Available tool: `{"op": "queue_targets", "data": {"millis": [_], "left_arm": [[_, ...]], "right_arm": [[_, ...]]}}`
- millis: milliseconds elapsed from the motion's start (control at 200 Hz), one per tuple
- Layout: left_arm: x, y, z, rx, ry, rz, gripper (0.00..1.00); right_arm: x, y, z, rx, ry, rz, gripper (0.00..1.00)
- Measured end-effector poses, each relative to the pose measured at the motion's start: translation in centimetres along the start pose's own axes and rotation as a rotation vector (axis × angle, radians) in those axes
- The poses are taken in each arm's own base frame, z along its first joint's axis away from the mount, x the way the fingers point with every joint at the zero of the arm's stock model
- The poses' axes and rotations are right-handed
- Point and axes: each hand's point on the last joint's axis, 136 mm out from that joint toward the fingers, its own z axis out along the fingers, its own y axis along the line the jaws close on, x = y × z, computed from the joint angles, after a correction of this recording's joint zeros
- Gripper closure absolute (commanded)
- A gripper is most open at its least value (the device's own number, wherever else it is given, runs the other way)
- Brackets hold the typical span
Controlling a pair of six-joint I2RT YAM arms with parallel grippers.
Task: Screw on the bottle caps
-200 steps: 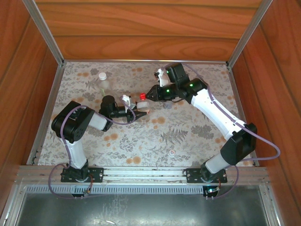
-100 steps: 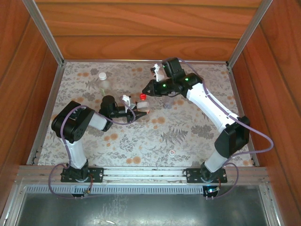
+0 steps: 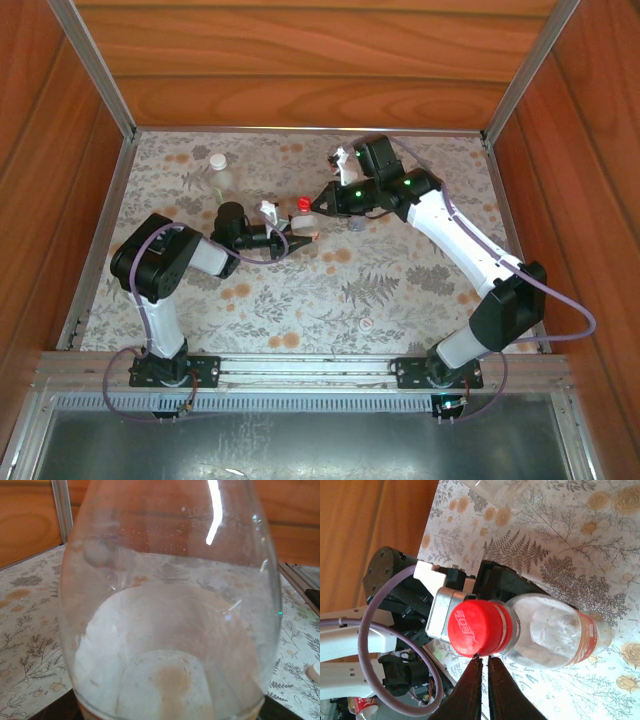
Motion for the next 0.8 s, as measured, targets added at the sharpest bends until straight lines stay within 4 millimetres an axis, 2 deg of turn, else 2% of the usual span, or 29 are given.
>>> {"op": "queue_targets", "data": {"millis": [205, 345, 450, 545, 695, 800], "left_arm": [[0.0, 0.1, 0.0, -0.001, 0.000, -0.002, 0.51], [0.0, 0.0, 0.0, -0.002, 0.000, 0.002, 0.51], [0.0, 0.0, -0.1, -0.003, 0.000, 0.005, 0.51], [0.0, 0.0, -0.1, -0.003, 0.000, 0.006, 0.51], [0.0, 0.0, -0.1, -0.003, 0.000, 0.005, 0.51], [0.0, 0.0, -0.1, -0.003, 0.000, 0.006, 0.51]], "right_arm": [[-0.3, -0.1, -0.6, 0.021, -0.021, -0.048, 0.62], [-1.5, 0.0, -1.6, 0.041, -0.056, -0.114, 0.57], [-3.2, 0.8, -2.5, 0.039, -0.094, -0.159, 0.56], [-4.7, 1.3, -2.4, 0.030, -0.109, -0.186, 0.60], [-5.7, 0.9, -0.4, 0.010, -0.066, -0.190, 0.64], [-5.1, 0.0, 1.2, 0.000, -0.009, -0.171, 0.70]]}}
